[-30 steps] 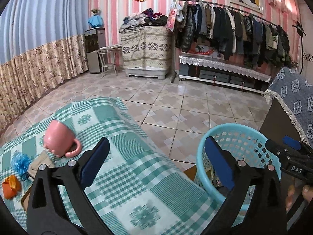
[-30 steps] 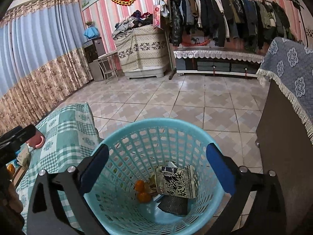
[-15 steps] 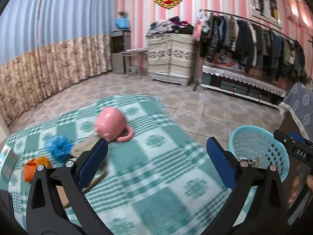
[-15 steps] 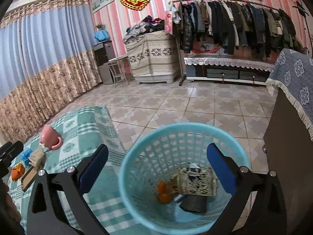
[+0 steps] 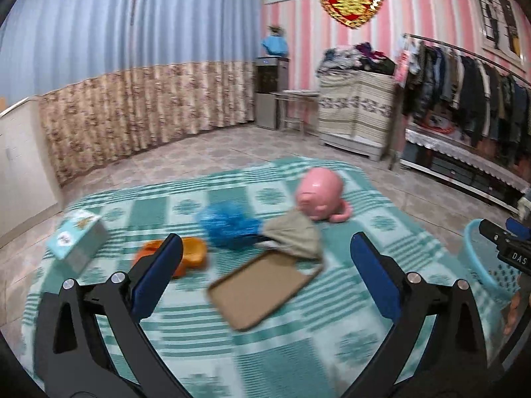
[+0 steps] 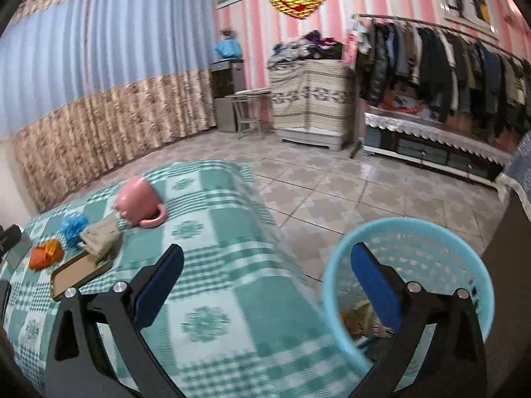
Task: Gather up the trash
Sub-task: 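Move both tools back over the items on the bedspread, then grasp the beige cloth pouch with the right tool while the left tool grasps the orange plastic bag, then carry the beige pouch with the right tool while the left tool carries the orange bag to the basket, then open the left tool to drop the orange bag into the basket while the right tool releases the pouch, then move both tools back over the items on the bedspread, then grasp the blue plastic bag with the right tool while the left tool grasps the orange peel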
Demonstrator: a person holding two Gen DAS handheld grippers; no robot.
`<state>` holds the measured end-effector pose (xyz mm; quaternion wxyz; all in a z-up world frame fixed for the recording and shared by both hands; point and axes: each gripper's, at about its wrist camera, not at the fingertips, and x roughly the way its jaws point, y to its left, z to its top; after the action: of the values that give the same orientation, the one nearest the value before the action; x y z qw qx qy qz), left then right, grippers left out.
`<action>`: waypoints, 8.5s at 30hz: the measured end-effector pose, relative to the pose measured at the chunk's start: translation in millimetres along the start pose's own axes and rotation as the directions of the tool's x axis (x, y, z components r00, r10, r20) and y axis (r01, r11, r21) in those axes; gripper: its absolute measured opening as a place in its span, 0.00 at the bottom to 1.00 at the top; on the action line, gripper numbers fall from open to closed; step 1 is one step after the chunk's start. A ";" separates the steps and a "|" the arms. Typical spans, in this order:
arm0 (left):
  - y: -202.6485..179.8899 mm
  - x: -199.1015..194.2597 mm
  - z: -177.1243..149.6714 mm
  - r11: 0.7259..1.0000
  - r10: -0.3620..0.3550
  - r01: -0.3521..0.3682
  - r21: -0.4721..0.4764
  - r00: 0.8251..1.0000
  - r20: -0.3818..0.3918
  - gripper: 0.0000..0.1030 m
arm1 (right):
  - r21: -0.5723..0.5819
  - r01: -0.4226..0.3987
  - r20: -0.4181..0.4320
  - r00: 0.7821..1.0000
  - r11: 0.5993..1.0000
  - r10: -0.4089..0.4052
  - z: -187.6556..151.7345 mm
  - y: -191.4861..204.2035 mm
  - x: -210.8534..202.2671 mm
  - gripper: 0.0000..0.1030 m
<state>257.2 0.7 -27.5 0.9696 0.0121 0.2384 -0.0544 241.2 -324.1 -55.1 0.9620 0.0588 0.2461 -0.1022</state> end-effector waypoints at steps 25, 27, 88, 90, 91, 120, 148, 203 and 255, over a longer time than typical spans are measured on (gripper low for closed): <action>146.4 45.9 -56.5 0.966 0.181 -0.202 -0.164 0.974 -0.136 0.95 | -0.248 -0.246 -0.198 0.960 0.937 0.200 -19.5 177.3 98.4 0.95; 144.1 47.9 -56.9 0.968 0.174 -0.196 -0.156 0.974 -0.145 0.95 | -0.261 -0.262 -0.212 0.955 0.929 0.209 -16.1 187.5 106.1 0.94; -115.3 15.6 42.3 0.927 -0.374 0.375 -0.001 0.924 -0.077 0.04 | 0.201 -0.020 -0.114 0.992 0.979 0.044 -13.2 -153.2 -32.4 0.10; -139.3 16.8 42.0 0.911 -0.409 0.412 0.015 0.908 -0.088 0.04 | 0.215 0.008 -0.113 0.993 0.977 0.017 -15.0 -170.9 -37.1 0.10; -157.2 17.6 42.0 0.900 -0.431 0.436 0.029 0.897 -0.097 0.04 | 0.226 0.024 -0.114 0.994 0.974 0.002 -16.1 -181.0 -39.4 0.10; -355.1 16.1 39.8 0.755 -0.597 0.621 0.210 0.784 -0.173 0.04 | 0.342 0.140 -0.127 0.987 0.929 -0.102 -40.0 -260.8 -42.3 0.10; -344.6 58.6 28.3 0.831 -0.477 0.503 0.239 0.864 -0.158 0.80 | 0.329 0.121 -0.181 0.981 0.937 -0.063 -39.0 -242.0 -6.3 0.10; 114.4 61.0 -24.6 0.979 0.110 -0.135 -0.155 0.981 -0.162 0.95 | -0.102 -0.169 -0.162 0.975 0.980 0.151 -2.0 111.9 73.6 0.95; 87.0 167.6 -24.2 0.976 0.038 -0.112 -0.188 0.933 -0.357 0.58 | -0.105 -0.346 -0.265 0.913 0.932 0.309 -11.8 103.7 74.2 0.10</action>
<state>403.3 71.6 -127.0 0.9088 -0.0695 0.4113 0.0109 322.8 -233.8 -95.0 0.9296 0.0390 0.3559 0.0875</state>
